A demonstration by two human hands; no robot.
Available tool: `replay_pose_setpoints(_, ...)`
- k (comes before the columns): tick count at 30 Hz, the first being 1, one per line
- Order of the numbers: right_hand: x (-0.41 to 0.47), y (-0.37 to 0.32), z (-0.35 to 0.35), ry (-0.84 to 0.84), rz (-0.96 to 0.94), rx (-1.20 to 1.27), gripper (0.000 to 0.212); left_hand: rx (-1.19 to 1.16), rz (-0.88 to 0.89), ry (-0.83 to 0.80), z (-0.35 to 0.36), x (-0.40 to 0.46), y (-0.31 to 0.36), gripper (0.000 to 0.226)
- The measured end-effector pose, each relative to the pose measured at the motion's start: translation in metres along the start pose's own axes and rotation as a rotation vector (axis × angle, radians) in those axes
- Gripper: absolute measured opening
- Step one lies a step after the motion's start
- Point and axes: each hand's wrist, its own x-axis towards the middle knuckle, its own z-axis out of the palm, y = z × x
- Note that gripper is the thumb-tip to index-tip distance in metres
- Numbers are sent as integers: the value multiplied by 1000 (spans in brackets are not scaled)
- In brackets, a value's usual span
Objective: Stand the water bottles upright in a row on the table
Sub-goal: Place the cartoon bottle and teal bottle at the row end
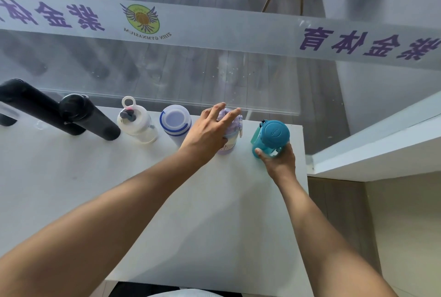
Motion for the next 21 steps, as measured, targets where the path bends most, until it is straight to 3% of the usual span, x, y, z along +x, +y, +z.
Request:
replay_pose_setpoints(5,-11,2,4,19,60,-42,80,44,21,24,-5,-17,-1,81)
replay_pose_setpoints(11,-69,3,20,61,68,-106,52,5,7,171,-18,-92,1,50)
replay_pose_setpoints(21,-190,-69,108,-6,-482,-313,41,13,-223,221,-48,-235,-72,38)
